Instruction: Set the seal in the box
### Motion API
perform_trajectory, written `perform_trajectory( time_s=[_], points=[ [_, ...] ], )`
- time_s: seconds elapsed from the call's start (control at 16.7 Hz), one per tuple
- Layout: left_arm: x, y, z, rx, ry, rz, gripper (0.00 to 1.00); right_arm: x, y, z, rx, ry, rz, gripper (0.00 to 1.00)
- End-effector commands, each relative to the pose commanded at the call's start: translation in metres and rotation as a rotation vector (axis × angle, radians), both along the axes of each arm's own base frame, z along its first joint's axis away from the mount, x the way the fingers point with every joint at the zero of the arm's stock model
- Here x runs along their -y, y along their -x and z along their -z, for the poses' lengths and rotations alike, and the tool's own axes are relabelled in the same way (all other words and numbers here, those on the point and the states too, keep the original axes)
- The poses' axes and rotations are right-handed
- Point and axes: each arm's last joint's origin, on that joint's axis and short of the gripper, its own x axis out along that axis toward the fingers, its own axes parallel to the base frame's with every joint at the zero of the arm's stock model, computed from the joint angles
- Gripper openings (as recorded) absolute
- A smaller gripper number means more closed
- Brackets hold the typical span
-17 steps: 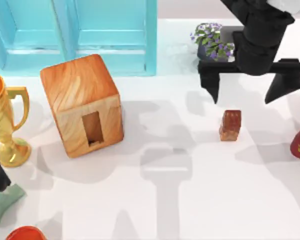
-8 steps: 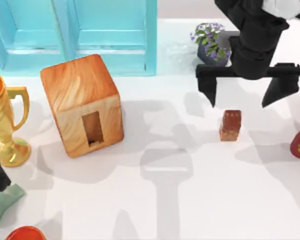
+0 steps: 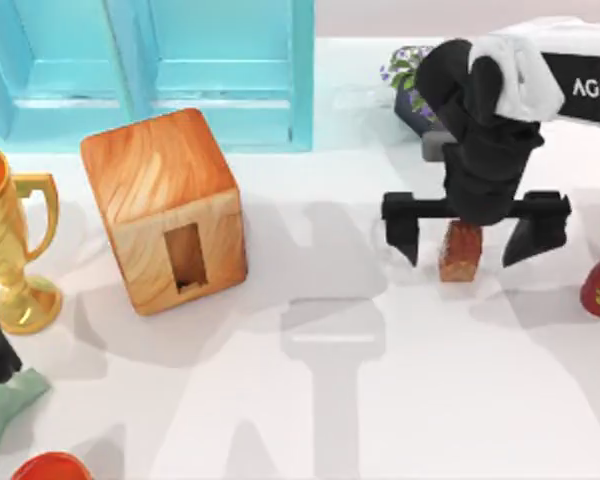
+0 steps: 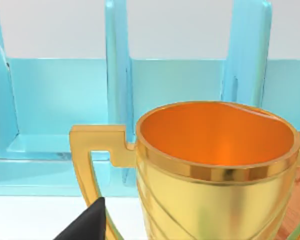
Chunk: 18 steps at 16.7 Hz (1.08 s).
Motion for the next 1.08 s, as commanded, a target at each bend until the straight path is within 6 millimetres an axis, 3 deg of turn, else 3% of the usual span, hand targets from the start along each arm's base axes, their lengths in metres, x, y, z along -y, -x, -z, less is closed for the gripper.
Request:
perform_trajectory(
  time_s=[0.24, 1.02, 1.08],
  points=[
    [0.0, 0.0, 0.0, 0.0, 0.0, 0.0, 1.0, 0.0002, 0.0006, 0.0028, -0.001, 0.001, 0.0, 1.0],
    [0.0, 0.0, 0.0, 0.0, 0.0, 0.0, 1.0, 0.0002, 0.0006, 0.0028, -0.001, 0.001, 0.0, 0.02],
    [0.0, 0.0, 0.0, 0.0, 0.0, 0.0, 1.0, 0.0002, 0.0006, 0.0028, -0.001, 0.001, 0.0, 0.0]
  ],
)
